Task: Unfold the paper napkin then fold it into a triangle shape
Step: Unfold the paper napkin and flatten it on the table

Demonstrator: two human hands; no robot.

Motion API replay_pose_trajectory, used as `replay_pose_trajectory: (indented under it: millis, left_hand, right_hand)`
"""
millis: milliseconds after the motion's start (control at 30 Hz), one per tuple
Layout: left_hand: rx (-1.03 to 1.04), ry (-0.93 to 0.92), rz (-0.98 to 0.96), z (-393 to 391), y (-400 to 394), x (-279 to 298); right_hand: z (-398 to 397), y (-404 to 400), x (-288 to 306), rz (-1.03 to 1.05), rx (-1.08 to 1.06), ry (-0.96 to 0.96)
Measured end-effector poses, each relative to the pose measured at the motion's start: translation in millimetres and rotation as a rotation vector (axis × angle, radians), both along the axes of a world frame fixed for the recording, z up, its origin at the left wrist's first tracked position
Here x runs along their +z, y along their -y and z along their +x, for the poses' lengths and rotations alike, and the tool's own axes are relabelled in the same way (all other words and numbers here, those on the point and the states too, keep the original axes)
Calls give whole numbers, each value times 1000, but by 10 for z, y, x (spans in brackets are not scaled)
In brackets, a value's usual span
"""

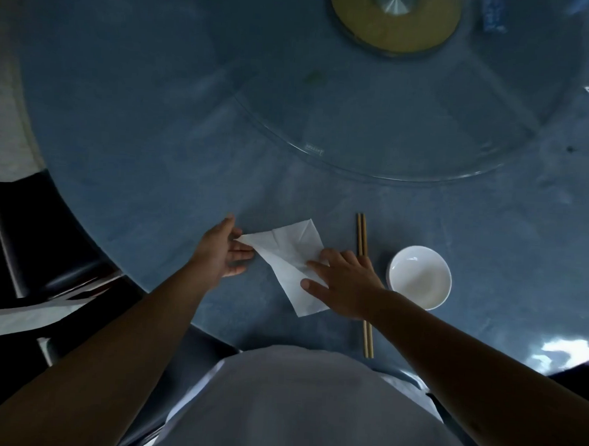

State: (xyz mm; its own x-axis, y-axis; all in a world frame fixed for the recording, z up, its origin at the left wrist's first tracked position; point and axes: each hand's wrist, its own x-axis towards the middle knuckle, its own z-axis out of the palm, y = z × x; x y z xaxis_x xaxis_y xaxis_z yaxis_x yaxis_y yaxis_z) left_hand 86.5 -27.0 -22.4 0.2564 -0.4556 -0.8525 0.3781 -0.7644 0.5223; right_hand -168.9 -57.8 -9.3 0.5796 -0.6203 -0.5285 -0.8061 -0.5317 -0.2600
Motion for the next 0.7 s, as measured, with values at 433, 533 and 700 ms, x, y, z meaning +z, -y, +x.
replay_pose_trajectory:
  millis: [433,533,700]
  left_hand:
    - [-159,261,-62,-55,-38,-68]
    - [-232,306,-90,28,-11,-89]
    - [-463,527,-165,116,-6,-137]
  right_hand:
    - [-74,-20,-84,-18,101,-57]
    - [-90,-2,-90,-10,132,-62]
    - [-96,8,-71,-59,219,-94]
